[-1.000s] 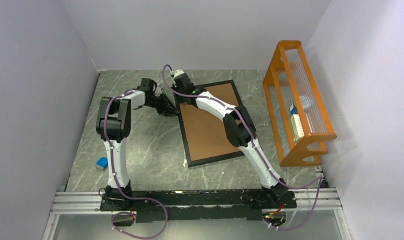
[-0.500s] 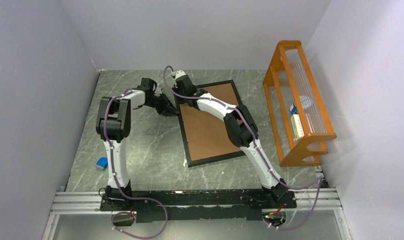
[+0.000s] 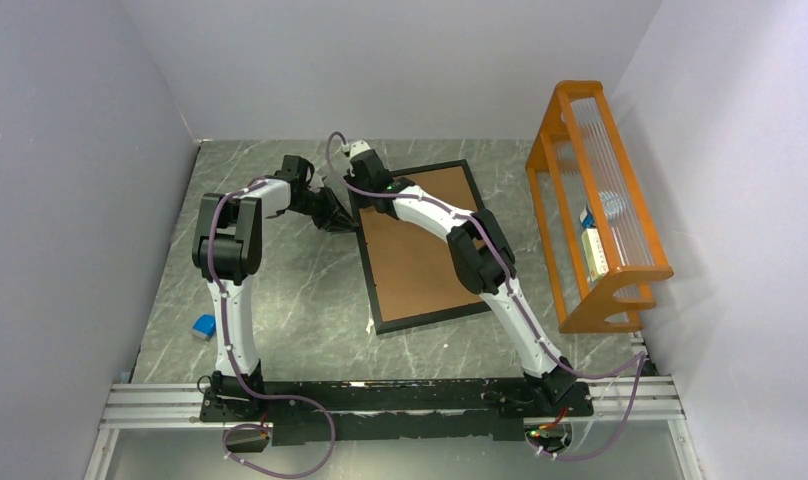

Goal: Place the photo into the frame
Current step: Install the photo frame at the center of the board.

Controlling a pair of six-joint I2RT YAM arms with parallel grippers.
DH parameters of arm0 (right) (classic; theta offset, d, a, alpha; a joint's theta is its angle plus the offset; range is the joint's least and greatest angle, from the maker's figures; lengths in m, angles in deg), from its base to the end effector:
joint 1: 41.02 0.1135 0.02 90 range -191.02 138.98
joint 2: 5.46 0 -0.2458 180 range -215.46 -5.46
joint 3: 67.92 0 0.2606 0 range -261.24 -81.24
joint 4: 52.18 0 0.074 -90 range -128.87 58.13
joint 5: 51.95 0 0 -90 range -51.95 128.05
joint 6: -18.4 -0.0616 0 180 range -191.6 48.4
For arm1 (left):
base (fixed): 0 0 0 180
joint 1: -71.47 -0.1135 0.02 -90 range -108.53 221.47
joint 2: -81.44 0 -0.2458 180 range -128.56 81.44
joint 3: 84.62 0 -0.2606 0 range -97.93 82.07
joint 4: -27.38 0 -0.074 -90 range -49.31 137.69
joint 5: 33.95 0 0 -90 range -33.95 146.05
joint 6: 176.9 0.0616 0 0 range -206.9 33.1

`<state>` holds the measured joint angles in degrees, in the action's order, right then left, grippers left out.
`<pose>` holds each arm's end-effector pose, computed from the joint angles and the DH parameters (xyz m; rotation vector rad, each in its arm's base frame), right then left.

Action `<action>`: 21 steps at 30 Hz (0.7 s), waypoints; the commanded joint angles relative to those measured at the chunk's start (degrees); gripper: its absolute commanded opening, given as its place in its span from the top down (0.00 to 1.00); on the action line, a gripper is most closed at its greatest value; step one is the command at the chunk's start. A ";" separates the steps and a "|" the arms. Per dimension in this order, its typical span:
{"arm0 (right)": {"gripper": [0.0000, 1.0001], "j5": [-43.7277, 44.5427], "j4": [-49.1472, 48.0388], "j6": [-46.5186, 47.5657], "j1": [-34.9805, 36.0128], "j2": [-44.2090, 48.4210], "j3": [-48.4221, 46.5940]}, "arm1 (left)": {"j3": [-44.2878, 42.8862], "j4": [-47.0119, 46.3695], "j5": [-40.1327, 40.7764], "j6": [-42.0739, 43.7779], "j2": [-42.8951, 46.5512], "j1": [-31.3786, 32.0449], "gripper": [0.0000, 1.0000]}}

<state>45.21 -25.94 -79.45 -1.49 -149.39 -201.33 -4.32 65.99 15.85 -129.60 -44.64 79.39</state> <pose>0.4547 0.3652 0.1298 -0.5400 2.1588 0.3205 0.4396 -0.1013 0.0867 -0.6219 2.7482 -1.1954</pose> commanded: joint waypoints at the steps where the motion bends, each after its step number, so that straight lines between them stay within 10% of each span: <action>1: 1.00 7.90 19.38 3.46 -3.23 -5.72 -1.69 | 2.62 6.67 10.76 3.38 -3.86 0.34 0.78; 21: 1.00 13.71 35.28 14.07 -3.14 -12.73 -14.42 | 2.88 6.59 10.58 3.40 -3.73 0.38 0.78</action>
<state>49.03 -12.13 -71.26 -0.61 -155.19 -215.16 -4.32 65.99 15.80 -129.60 -44.64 79.55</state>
